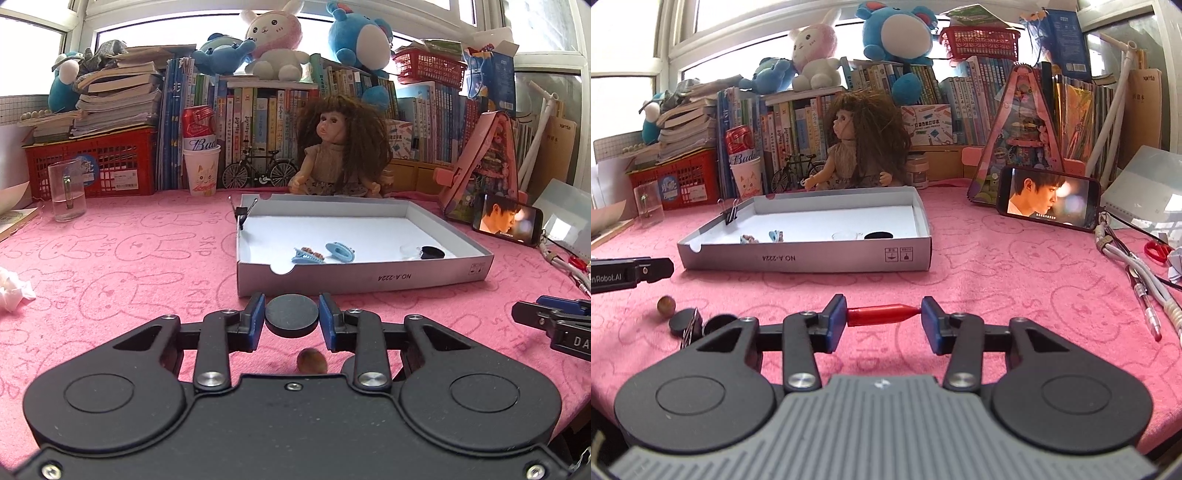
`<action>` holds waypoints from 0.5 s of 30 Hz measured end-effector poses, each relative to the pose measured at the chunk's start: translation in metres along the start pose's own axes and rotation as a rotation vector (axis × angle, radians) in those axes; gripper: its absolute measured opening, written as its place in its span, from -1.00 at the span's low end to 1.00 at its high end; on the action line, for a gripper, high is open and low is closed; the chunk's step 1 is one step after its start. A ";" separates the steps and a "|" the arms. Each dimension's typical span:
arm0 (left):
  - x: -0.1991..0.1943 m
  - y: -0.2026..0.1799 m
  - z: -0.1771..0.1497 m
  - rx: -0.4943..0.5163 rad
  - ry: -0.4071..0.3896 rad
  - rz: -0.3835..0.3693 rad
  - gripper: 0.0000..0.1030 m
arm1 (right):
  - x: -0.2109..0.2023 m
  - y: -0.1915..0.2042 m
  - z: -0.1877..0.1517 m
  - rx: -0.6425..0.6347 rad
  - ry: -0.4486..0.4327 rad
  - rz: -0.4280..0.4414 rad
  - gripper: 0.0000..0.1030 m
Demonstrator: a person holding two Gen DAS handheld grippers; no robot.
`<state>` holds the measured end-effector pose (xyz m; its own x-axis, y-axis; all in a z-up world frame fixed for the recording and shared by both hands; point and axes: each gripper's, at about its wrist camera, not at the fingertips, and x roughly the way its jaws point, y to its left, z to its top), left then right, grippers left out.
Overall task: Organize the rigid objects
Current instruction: 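Close left tool on the black disc while right tool closes on the red crayon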
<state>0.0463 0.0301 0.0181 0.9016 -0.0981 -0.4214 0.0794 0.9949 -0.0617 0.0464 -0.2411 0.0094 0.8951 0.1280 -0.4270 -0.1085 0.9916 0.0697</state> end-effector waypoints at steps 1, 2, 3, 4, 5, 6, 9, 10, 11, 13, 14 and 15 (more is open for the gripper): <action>0.001 -0.001 0.002 0.000 0.001 -0.004 -0.43 | 0.001 0.000 0.002 0.007 0.002 -0.002 -0.06; 0.003 -0.002 0.004 -0.001 0.002 -0.007 -0.43 | 0.003 0.000 0.004 0.012 0.003 -0.003 -0.06; 0.004 -0.002 0.005 -0.003 0.004 -0.009 -0.43 | 0.004 0.000 0.006 0.014 0.002 -0.004 -0.06; 0.006 -0.003 0.007 -0.006 0.006 -0.013 -0.42 | 0.005 0.001 0.008 0.016 -0.002 -0.006 -0.06; 0.008 -0.004 0.010 -0.010 0.008 -0.018 -0.42 | 0.006 0.001 0.009 0.017 -0.006 -0.006 -0.06; 0.009 -0.004 0.012 -0.014 0.009 -0.023 -0.42 | 0.007 0.001 0.011 0.019 -0.010 -0.005 -0.06; 0.014 -0.005 0.018 -0.024 0.009 -0.030 -0.43 | 0.010 0.001 0.018 0.030 -0.020 0.003 -0.06; 0.015 -0.005 0.021 -0.026 0.006 -0.032 -0.42 | 0.012 0.001 0.020 0.032 -0.022 0.004 -0.06; 0.016 -0.006 0.022 -0.026 0.003 -0.033 -0.42 | 0.013 0.001 0.021 0.033 -0.025 0.007 -0.06; 0.018 -0.006 0.027 -0.024 -0.004 -0.036 -0.42 | 0.015 0.001 0.025 0.032 -0.033 0.010 -0.05; 0.019 -0.007 0.029 -0.023 -0.007 -0.037 -0.42 | 0.016 0.001 0.027 0.032 -0.037 0.010 -0.06; 0.021 -0.007 0.031 -0.024 -0.008 -0.038 -0.42 | 0.017 0.001 0.029 0.034 -0.039 0.011 -0.06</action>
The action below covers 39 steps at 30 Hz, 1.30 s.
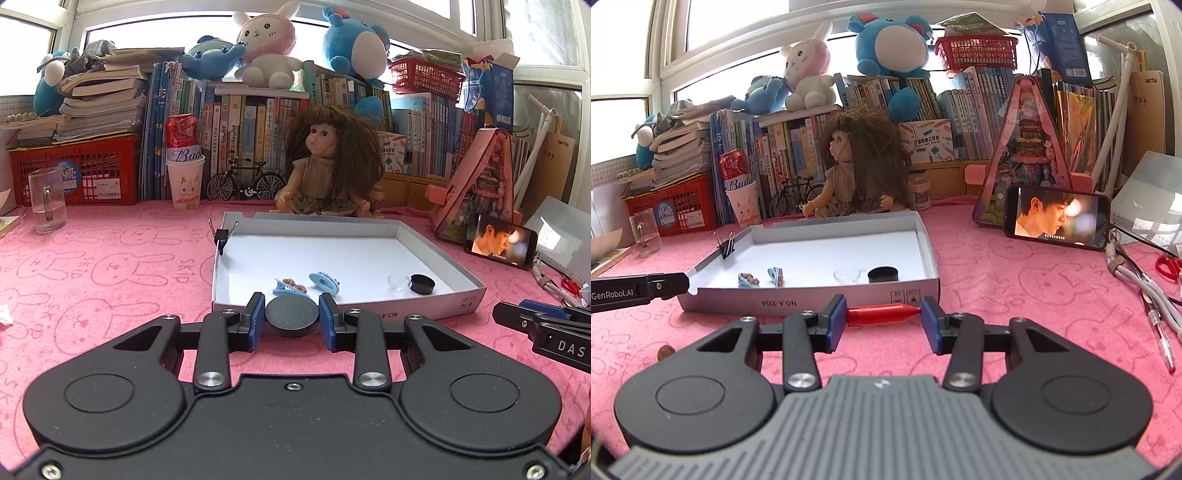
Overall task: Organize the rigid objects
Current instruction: 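Close left tool on the black disc while right tool closes on the red crayon, then carry the black disc with left tool while right tool carries the crayon over the tray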
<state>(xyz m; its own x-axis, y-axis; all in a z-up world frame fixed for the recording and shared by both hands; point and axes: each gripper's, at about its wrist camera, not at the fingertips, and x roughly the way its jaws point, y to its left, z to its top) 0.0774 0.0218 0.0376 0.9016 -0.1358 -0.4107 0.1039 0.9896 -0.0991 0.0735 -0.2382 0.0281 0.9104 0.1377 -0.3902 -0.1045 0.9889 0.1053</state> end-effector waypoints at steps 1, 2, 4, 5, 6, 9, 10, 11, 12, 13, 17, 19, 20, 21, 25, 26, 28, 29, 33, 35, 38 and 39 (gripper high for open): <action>0.002 0.000 0.002 -0.002 -0.001 -0.002 -0.42 | 0.001 0.000 0.002 0.003 -0.002 0.002 -0.06; 0.003 0.000 0.003 -0.003 -0.001 -0.004 -0.43 | 0.002 -0.001 0.003 0.009 -0.005 0.004 -0.06; 0.006 -0.001 0.006 -0.006 0.002 -0.007 -0.42 | 0.005 -0.002 0.006 0.019 -0.006 0.008 -0.06; 0.008 -0.001 0.007 -0.007 0.003 -0.008 -0.42 | 0.007 -0.002 0.007 0.023 -0.005 0.008 -0.05; 0.010 -0.001 0.008 -0.007 0.005 -0.008 -0.42 | 0.009 -0.003 0.008 0.028 -0.003 0.008 -0.05; 0.015 -0.002 0.011 -0.011 0.007 -0.012 -0.42 | 0.014 -0.004 0.011 0.047 0.003 0.017 -0.05; 0.017 -0.003 0.012 -0.012 0.007 -0.012 -0.42 | 0.016 -0.004 0.012 0.050 0.003 0.016 -0.05; 0.019 -0.003 0.013 -0.013 0.009 -0.013 -0.42 | 0.018 -0.004 0.013 0.051 0.001 0.016 -0.05; 0.021 -0.003 0.015 -0.012 0.010 -0.015 -0.42 | 0.019 -0.004 0.014 0.052 -0.001 0.015 -0.05; 0.023 -0.004 0.016 -0.011 0.011 -0.017 -0.42 | 0.021 -0.005 0.016 0.054 -0.004 0.015 -0.05; 0.033 -0.006 0.020 -0.002 0.010 -0.015 -0.42 | 0.029 -0.006 0.021 0.059 -0.007 0.013 -0.05; 0.039 -0.005 0.022 -0.002 0.014 -0.011 -0.42 | 0.034 -0.006 0.023 0.060 -0.004 0.012 -0.05; 0.042 -0.004 0.023 -0.002 0.016 -0.009 -0.42 | 0.036 -0.007 0.025 0.058 -0.004 0.009 -0.05; 0.044 -0.003 0.024 -0.003 0.017 -0.005 -0.42 | 0.039 -0.007 0.026 0.055 -0.005 0.006 -0.05; 0.056 0.003 0.029 -0.005 0.029 0.009 -0.42 | 0.051 -0.010 0.034 0.059 0.001 -0.003 -0.05; 0.060 0.006 0.030 -0.011 0.037 0.013 -0.42 | 0.054 -0.012 0.036 0.064 0.007 -0.004 -0.05; 0.067 0.011 0.032 -0.026 0.058 0.012 -0.43 | 0.061 -0.014 0.039 0.074 0.018 -0.006 -0.05; 0.070 0.013 0.032 -0.033 0.066 0.012 -0.42 | 0.063 -0.015 0.039 0.076 0.023 -0.008 -0.05; 0.082 0.018 0.031 -0.040 0.101 0.020 -0.42 | 0.073 -0.016 0.039 0.070 0.057 -0.011 -0.05; 0.088 0.019 0.030 -0.043 0.125 0.020 -0.42 | 0.079 -0.015 0.040 0.056 0.076 -0.017 -0.05; 0.097 0.021 0.028 -0.057 0.153 0.019 -0.42 | 0.089 -0.016 0.043 0.044 0.118 -0.015 -0.05; 0.099 0.022 0.028 -0.060 0.162 0.021 -0.42 | 0.092 -0.016 0.044 0.041 0.133 -0.011 -0.05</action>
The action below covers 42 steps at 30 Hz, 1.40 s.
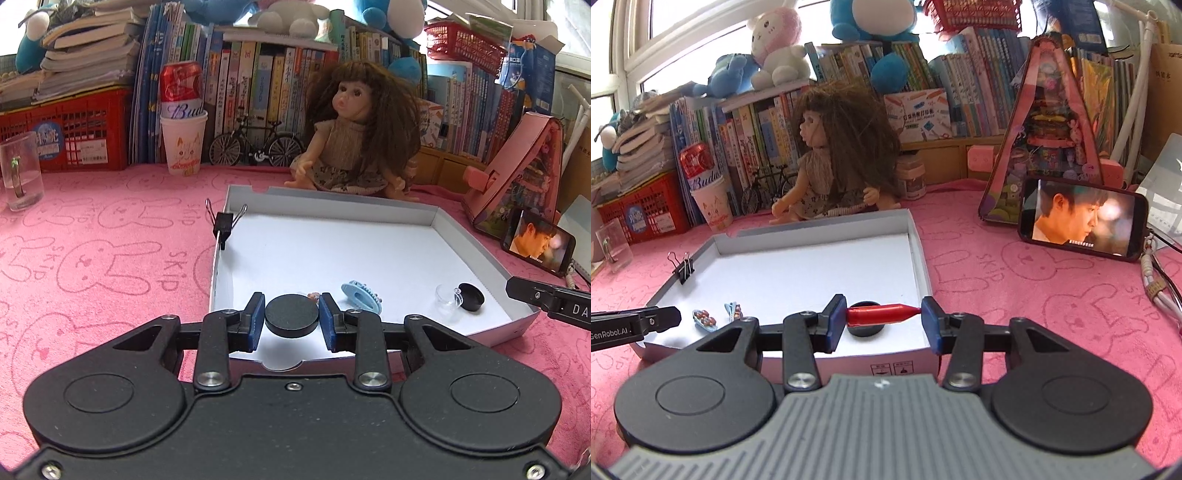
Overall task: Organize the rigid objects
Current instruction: 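Carry the black disc with left tool while right tool carries the crayon over the tray, then open left tool dropping the disc while right tool releases the crayon in the tray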
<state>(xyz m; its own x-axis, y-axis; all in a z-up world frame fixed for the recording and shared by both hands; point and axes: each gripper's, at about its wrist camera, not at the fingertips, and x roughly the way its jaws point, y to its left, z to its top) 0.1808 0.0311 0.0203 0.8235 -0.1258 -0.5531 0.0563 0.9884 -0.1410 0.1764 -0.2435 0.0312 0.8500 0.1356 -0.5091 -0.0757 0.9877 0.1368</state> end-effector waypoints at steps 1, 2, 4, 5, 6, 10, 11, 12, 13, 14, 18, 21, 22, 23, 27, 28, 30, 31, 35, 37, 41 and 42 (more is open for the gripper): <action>0.003 0.000 0.000 -0.002 0.009 0.001 -0.42 | 0.003 0.000 0.002 -0.006 0.018 0.003 -0.05; 0.005 0.000 0.000 -0.002 0.013 0.002 -0.42 | 0.006 0.001 0.005 -0.013 0.037 0.007 -0.05; 0.008 0.000 0.001 -0.002 0.021 0.003 -0.42 | 0.012 0.001 0.009 -0.020 0.077 0.019 -0.04; 0.010 0.000 0.001 -0.004 0.023 0.003 -0.42 | 0.015 0.002 0.011 -0.019 0.097 0.022 -0.04; 0.011 0.000 0.002 -0.006 0.026 0.004 -0.42 | 0.018 0.002 0.013 -0.018 0.114 0.022 -0.04; 0.016 -0.002 0.002 -0.003 0.031 0.008 -0.42 | 0.030 0.001 0.018 -0.004 0.202 0.037 -0.04; 0.017 -0.002 0.002 0.002 0.030 0.010 -0.42 | 0.034 0.002 0.019 -0.005 0.233 0.047 -0.04; 0.017 -0.003 0.002 0.006 0.030 0.012 -0.42 | 0.038 0.002 0.021 -0.008 0.263 0.056 -0.04; 0.018 -0.004 0.002 0.011 0.031 0.013 -0.42 | 0.042 0.003 0.023 -0.012 0.291 0.062 -0.04; 0.018 -0.005 0.002 0.013 0.030 0.014 -0.42 | 0.046 0.004 0.025 -0.019 0.318 0.064 -0.04; 0.022 -0.007 0.003 0.016 0.031 0.016 -0.42 | 0.058 0.005 0.029 -0.021 0.372 0.067 -0.04; 0.024 -0.009 0.004 0.023 0.034 0.018 -0.42 | 0.063 0.006 0.030 -0.019 0.364 0.059 -0.04; 0.025 -0.009 0.004 0.023 0.035 0.017 -0.42 | 0.064 0.006 0.029 -0.018 0.360 0.057 -0.04; 0.026 -0.010 0.005 0.023 0.035 0.019 -0.42 | 0.065 0.006 0.029 -0.014 0.357 0.059 -0.04; 0.030 -0.011 0.006 0.032 0.035 0.029 -0.42 | 0.068 0.007 0.030 -0.018 0.333 0.051 -0.04; 0.031 -0.011 0.006 0.034 0.033 0.033 -0.42 | 0.069 0.006 0.030 -0.014 0.325 0.054 -0.04; 0.033 -0.012 0.007 0.042 0.031 0.040 -0.42 | 0.070 0.004 0.030 -0.002 0.312 0.055 -0.04; 0.034 -0.013 0.007 0.045 0.031 0.043 -0.42 | 0.070 0.004 0.030 0.002 0.306 0.056 -0.04; 0.038 -0.014 0.008 0.053 0.028 0.055 -0.42 | 0.070 0.005 0.030 0.001 0.292 0.052 -0.04; 0.038 -0.014 0.008 0.053 0.026 0.058 -0.42 | 0.070 0.005 0.029 0.007 0.283 0.056 0.01; 0.037 -0.014 0.008 0.053 0.026 0.050 -0.24 | 0.068 0.004 0.028 0.024 0.274 0.065 0.03; 0.036 -0.015 0.008 0.054 0.023 0.049 -0.19 | 0.067 0.003 0.028 0.026 0.271 0.066 0.17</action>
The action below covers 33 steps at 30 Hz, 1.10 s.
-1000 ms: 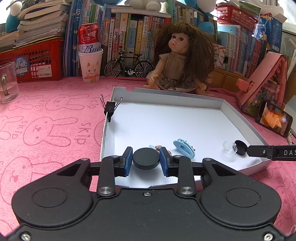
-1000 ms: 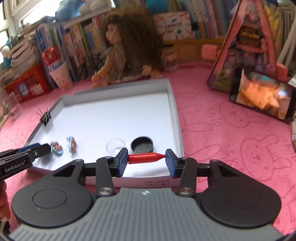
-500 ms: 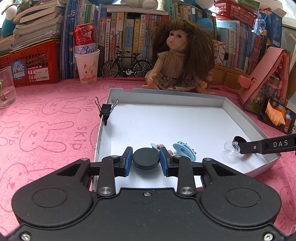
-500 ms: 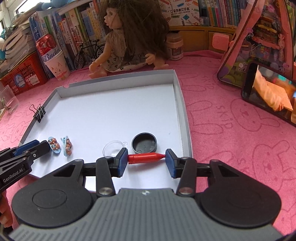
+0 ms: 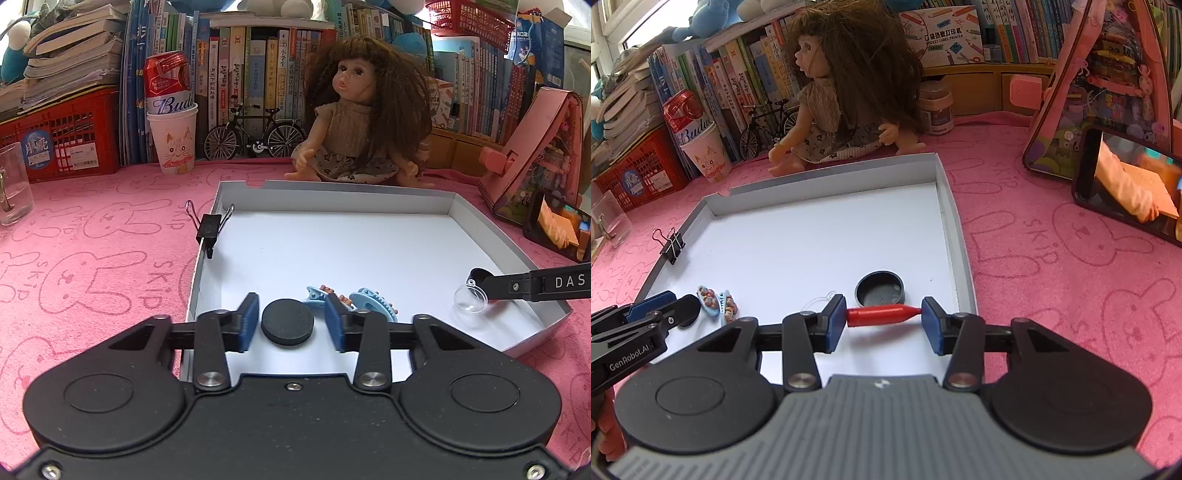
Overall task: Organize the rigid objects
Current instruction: 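Open left tool dropping the disc while right tool releases the crayon in the tray, then withdraw both tools from the tray back toward the remaining objects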
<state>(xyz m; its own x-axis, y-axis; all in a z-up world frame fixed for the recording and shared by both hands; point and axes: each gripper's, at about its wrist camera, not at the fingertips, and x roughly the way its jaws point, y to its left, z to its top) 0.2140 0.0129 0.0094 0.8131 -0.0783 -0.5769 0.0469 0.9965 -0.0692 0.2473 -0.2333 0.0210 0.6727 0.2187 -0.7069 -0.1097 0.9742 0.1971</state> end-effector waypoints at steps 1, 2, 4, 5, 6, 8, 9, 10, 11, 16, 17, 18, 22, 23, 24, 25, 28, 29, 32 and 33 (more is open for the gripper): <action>-0.002 0.000 0.000 0.002 -0.006 0.001 -0.14 | -0.001 0.000 -0.001 0.002 -0.004 0.000 0.24; -0.004 -0.001 0.000 0.004 -0.013 0.003 -0.09 | -0.002 0.000 -0.001 0.004 -0.007 0.003 0.26; -0.007 0.000 0.000 0.002 -0.020 0.003 0.03 | -0.004 0.000 -0.003 0.007 -0.013 0.006 0.32; -0.009 0.000 0.001 -0.003 -0.022 0.000 0.12 | -0.006 0.000 -0.004 0.005 -0.017 0.009 0.35; -0.011 0.000 0.001 -0.006 -0.024 -0.004 0.16 | -0.007 0.001 -0.005 0.001 -0.022 0.012 0.42; -0.016 0.001 0.001 -0.009 -0.031 -0.014 0.30 | -0.011 0.004 -0.007 -0.012 -0.037 0.022 0.52; -0.018 0.000 0.000 -0.006 -0.035 -0.017 0.33 | -0.014 0.005 -0.008 -0.018 -0.044 0.027 0.62; -0.021 -0.001 0.000 -0.002 -0.041 -0.019 0.40 | -0.016 0.006 -0.010 -0.023 -0.052 0.032 0.67; -0.024 -0.002 0.000 0.003 -0.048 -0.021 0.44 | -0.018 0.007 -0.011 -0.027 -0.058 0.036 0.68; -0.040 -0.007 -0.001 0.027 -0.079 -0.044 0.55 | -0.028 0.010 -0.014 -0.035 -0.086 0.043 0.70; -0.043 -0.008 -0.001 0.033 -0.083 -0.049 0.56 | -0.030 0.010 -0.015 -0.036 -0.095 0.043 0.71; -0.046 -0.010 -0.001 0.037 -0.087 -0.052 0.56 | -0.033 0.010 -0.016 -0.037 -0.102 0.043 0.71; -0.057 -0.014 -0.004 0.057 -0.101 -0.060 0.59 | -0.041 0.013 -0.021 -0.053 -0.131 0.038 0.72; -0.060 -0.015 -0.005 0.060 -0.103 -0.063 0.59 | -0.044 0.014 -0.022 -0.061 -0.139 0.036 0.73; -0.062 -0.016 -0.006 0.062 -0.105 -0.066 0.59 | -0.046 0.015 -0.024 -0.068 -0.146 0.035 0.75; -0.065 -0.015 -0.007 0.062 -0.107 -0.069 0.59 | -0.049 0.016 -0.025 -0.074 -0.154 0.034 0.76; -0.071 -0.015 -0.010 0.060 -0.108 -0.079 0.60 | -0.058 0.019 -0.030 -0.095 -0.180 0.032 0.79; -0.073 -0.014 -0.011 0.058 -0.107 -0.082 0.60 | -0.061 0.021 -0.031 -0.101 -0.187 0.032 0.79; -0.077 -0.014 -0.014 0.055 -0.106 -0.090 0.60 | -0.068 0.024 -0.035 -0.119 -0.208 0.034 0.81; -0.079 -0.013 -0.015 0.054 -0.107 -0.092 0.60 | -0.070 0.025 -0.036 -0.122 -0.214 0.036 0.82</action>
<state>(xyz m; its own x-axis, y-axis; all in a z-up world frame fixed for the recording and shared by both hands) 0.1404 0.0052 0.0441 0.8610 -0.1685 -0.4800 0.1527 0.9856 -0.0720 0.1707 -0.2221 0.0510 0.8049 0.2491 -0.5385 -0.2151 0.9684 0.1264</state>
